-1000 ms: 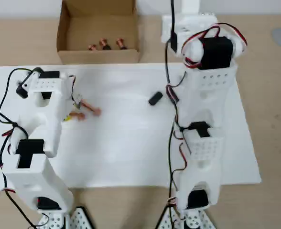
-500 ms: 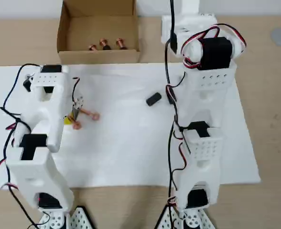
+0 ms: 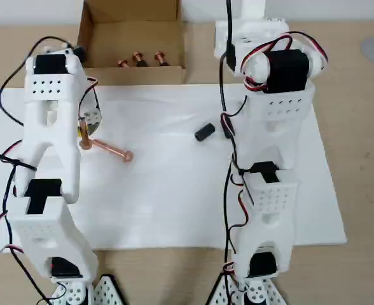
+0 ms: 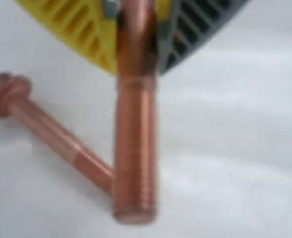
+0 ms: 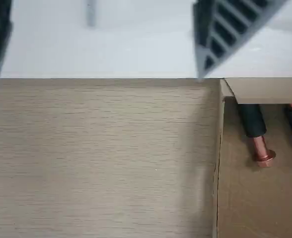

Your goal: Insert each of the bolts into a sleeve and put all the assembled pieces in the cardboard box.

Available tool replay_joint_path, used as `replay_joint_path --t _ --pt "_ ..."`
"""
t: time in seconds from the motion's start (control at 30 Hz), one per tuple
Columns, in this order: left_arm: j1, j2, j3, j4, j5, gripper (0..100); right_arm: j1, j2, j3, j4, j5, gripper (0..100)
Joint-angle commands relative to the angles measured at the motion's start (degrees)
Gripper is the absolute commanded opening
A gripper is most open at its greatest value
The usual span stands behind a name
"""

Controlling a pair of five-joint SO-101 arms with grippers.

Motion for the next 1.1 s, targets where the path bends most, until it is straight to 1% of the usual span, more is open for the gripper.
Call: replay_joint_path --t 0.0,0.2,0.27,0.33,0.47,0.7,1.07 --pt "2.1 -1.4 -0.9 0.8 -24.6 0 1.1 -1.6 -2.4 0.9 -0.2 29.6" --pt "1.0 -10.8 9.0 0.8 -62.9 1 1.1 -1.6 -2.4 0.9 -0.2 29.6" --pt "1.0 -15.2 13.0 0.8 -72.5 1 1.1 -1.6 -2.4 0.9 -0.2 29.6" --pt "1.3 -19.2 16.4 0.8 -78.5 1 1.1 -1.6 -2.4 0.9 -0.2 29.6" --pt "1.5 -23.1 21.8 0.7 -84.1 1 1.1 -1.6 -2.4 0.9 -0.2 29.6" --pt "1.9 -23.0 28.7 0.2 -84.9 1 0.8 -1.6 -2.4 0.9 -0.2 29.6" --pt "2.6 -23.0 48.1 -18.2 -84.5 1 0.7 -1.6 -2.3 0.9 -0.1 29.6"
